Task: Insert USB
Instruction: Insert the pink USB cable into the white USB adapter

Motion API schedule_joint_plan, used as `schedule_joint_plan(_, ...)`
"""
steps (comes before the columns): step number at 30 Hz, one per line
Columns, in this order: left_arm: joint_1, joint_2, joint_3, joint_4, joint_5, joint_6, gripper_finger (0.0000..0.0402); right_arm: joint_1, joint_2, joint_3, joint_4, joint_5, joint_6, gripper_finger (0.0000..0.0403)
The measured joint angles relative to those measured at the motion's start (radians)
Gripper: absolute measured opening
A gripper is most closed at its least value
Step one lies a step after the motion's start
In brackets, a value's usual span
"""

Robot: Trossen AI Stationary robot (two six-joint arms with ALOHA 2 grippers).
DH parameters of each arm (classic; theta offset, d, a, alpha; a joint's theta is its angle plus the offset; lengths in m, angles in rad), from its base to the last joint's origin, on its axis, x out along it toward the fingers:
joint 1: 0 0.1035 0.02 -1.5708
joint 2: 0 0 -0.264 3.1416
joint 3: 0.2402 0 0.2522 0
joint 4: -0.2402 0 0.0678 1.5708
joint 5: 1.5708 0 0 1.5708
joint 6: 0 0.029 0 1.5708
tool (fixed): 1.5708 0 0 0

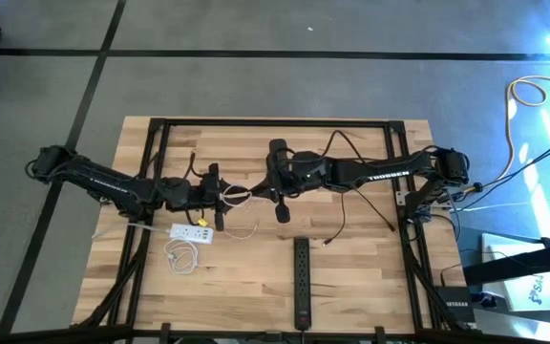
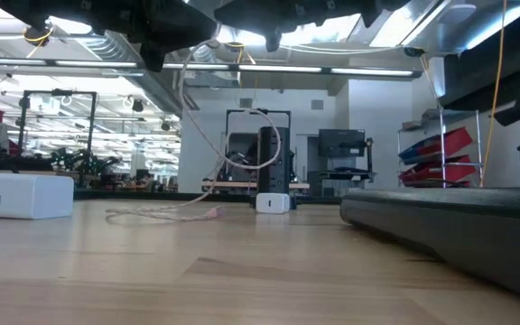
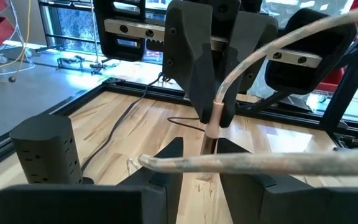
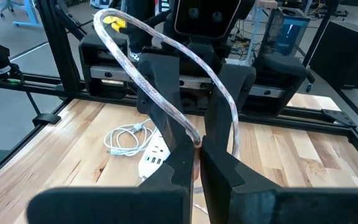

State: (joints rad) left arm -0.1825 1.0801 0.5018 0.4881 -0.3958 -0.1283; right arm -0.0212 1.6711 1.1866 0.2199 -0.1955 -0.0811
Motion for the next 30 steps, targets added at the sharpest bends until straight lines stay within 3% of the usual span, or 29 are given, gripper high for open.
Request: schedule_joint_plan(30,0.000,0.002,0.001,0.026,0.000,-0.003,0.0084,0.001,0.000,0.000,0.024,0.002,0.022,0.0000)
